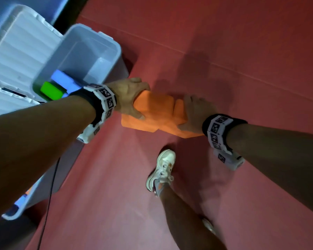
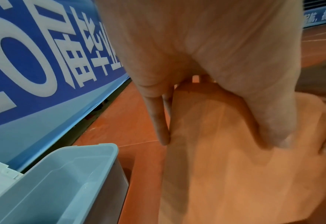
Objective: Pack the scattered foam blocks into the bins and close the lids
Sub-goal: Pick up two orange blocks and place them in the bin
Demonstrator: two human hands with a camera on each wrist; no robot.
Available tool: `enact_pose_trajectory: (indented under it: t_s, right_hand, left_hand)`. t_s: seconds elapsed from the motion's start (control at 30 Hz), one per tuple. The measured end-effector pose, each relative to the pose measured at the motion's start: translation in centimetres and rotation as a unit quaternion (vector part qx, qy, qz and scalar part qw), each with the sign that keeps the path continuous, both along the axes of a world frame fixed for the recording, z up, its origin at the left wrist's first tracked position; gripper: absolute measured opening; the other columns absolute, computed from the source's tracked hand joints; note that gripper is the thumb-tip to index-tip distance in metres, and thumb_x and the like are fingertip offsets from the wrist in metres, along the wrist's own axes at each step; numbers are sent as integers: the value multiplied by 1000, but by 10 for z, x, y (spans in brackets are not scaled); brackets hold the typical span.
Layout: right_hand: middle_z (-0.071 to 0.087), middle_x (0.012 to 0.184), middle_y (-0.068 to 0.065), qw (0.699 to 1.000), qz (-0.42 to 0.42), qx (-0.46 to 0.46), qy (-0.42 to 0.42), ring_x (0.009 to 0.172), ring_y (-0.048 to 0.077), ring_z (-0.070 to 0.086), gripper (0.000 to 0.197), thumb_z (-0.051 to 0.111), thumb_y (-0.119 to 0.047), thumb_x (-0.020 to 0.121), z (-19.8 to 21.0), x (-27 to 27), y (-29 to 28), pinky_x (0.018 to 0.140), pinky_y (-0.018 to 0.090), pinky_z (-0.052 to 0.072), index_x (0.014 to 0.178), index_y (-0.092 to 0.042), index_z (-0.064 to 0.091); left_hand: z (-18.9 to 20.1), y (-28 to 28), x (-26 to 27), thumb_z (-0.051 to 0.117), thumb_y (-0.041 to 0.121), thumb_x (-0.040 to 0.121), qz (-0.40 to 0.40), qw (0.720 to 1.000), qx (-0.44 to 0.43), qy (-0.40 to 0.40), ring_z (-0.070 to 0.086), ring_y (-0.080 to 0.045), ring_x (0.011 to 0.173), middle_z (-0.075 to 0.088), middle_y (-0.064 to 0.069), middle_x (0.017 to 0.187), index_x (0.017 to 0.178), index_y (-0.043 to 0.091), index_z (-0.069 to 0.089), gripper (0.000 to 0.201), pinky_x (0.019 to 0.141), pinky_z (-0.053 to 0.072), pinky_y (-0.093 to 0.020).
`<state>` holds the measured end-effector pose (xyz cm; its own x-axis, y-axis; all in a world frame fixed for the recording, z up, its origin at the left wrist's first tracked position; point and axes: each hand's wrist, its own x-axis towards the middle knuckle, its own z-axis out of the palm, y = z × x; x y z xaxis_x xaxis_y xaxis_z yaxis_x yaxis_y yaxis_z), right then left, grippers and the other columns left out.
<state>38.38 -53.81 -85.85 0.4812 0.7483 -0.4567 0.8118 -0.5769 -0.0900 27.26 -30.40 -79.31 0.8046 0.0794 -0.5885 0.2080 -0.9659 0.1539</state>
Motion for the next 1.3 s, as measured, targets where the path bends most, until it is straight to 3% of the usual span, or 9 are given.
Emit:
enact_pose_trajectory:
  t_s: [0.23, 0.43, 0.53, 0.67, 0.9, 0.97, 1.07, 1.17, 1.3]
  right_hand:
    - [49, 133, 16, 996, -64, 56, 29, 115, 38, 53, 91, 77, -54, 65, 0, 27, 173, 89, 45, 45, 135, -12, 37]
    - [45, 135, 16, 986, -100, 130, 29, 118, 40, 50, 94, 72, -59, 68, 22, 45, 314, 92, 50, 47, 137, -7, 36]
    - [42, 138, 16, 984, -99, 146, 17, 120, 39, 49, 98, 71, -61, 70, 23, 37, 370, 92, 50, 47, 141, -5, 33]
    - [47, 132, 12, 985, -84, 152, 10, 113, 37, 54, 98, 74, -60, 63, 10, 14, 429, 87, 49, 47, 138, -10, 36]
    - [52, 129, 14, 976, -138, 165, 40, 116, 33, 54, 98, 69, -66, 68, -24, -17, 505, 96, 40, 44, 138, -4, 39]
    - [55, 124, 12, 973, -149, 172, 23, 113, 31, 56, 94, 66, -73, 66, -32, -27, 534, 90, 39, 48, 129, -6, 45]
    - [57, 115, 10, 978, -134, 160, -16, 107, 30, 59, 88, 69, -73, 63, -41, -36, 564, 80, 40, 51, 120, -8, 49]
    - [58, 111, 9, 983, -112, 141, -29, 100, 31, 61, 89, 71, -72, 58, -52, -42, 596, 73, 41, 55, 117, -8, 50]
    - [56, 113, 10, 987, -100, 124, -26, 101, 29, 60, 92, 77, -63, 57, -61, -57, 619, 68, 40, 55, 122, -7, 46]
  left_hand:
    - [13, 161, 45, 92, 45, 50, 12, 1000, 25, 2, 52, -23, 81, 51, 0, 95, 102, 21, 40, 78, 71, 39, -31]
    - [48, 301, 55, 86, 49, 45, 50, 995, 80, -28, 63, -36, 87, 63, -16, 101, 121, 21, 44, 91, 76, 54, -45]
    - [43, 359, 47, 69, 59, 40, 44, 994, 92, -26, 68, -33, 89, 68, -11, 103, 122, 25, 53, 91, 77, 57, -44]
    - [23, 423, 33, 84, 40, 51, 60, 995, 82, -28, 67, -30, 87, 68, -7, 99, 110, 28, 57, 66, 77, 55, -40]
    - [-31, 519, 15, 85, 33, 69, 67, 998, 5, -2, 64, -30, 99, 66, -10, 113, 126, 12, 58, 66, 83, 52, -35]
    - [-48, 549, 11, 85, 33, 70, 58, 998, 7, 14, 65, -28, 93, 67, -8, 106, 121, 13, 61, 59, 78, 51, -33]
    - [-74, 571, 9, 85, 37, 64, 32, 998, 41, 37, 59, -19, 66, 62, 4, 79, 101, 32, 63, 43, 58, 44, -25]
    - [-99, 597, -1, 81, 41, 63, 7, 1000, 14, 19, 66, -21, 81, 67, 3, 92, 112, 29, 61, 54, 66, 49, -28]
    - [-114, 628, -25, 83, 29, 68, 36, 996, -71, -27, 63, -19, 87, 67, 2, 98, 113, 20, 63, 50, 71, 39, -23]
